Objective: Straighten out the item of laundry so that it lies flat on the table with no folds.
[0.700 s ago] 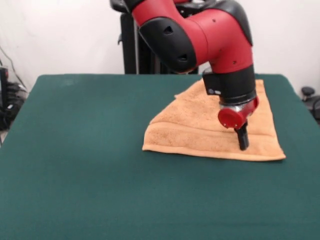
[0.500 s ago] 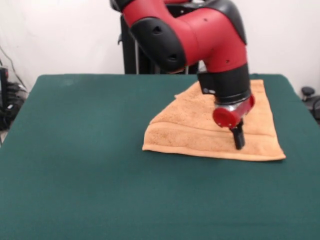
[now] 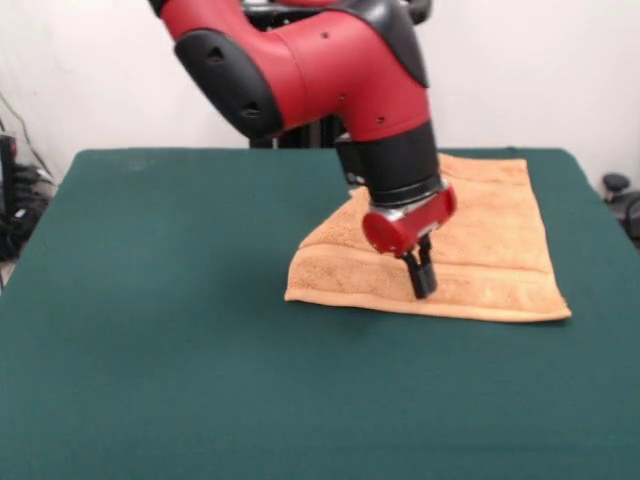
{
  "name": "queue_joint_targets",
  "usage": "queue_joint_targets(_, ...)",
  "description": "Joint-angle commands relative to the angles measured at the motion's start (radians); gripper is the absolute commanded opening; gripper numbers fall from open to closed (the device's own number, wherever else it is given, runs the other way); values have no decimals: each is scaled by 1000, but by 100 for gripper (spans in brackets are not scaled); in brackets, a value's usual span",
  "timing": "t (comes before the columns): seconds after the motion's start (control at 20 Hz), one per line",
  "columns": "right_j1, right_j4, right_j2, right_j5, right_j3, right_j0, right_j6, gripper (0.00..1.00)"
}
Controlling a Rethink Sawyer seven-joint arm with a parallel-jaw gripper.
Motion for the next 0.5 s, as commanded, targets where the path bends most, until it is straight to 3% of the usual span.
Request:
queue_joint_targets(0.05,11,28,95,85,76,19,-113,0)
queue_joint_targets(0.5,2,40,118,55,104,18,-72,0)
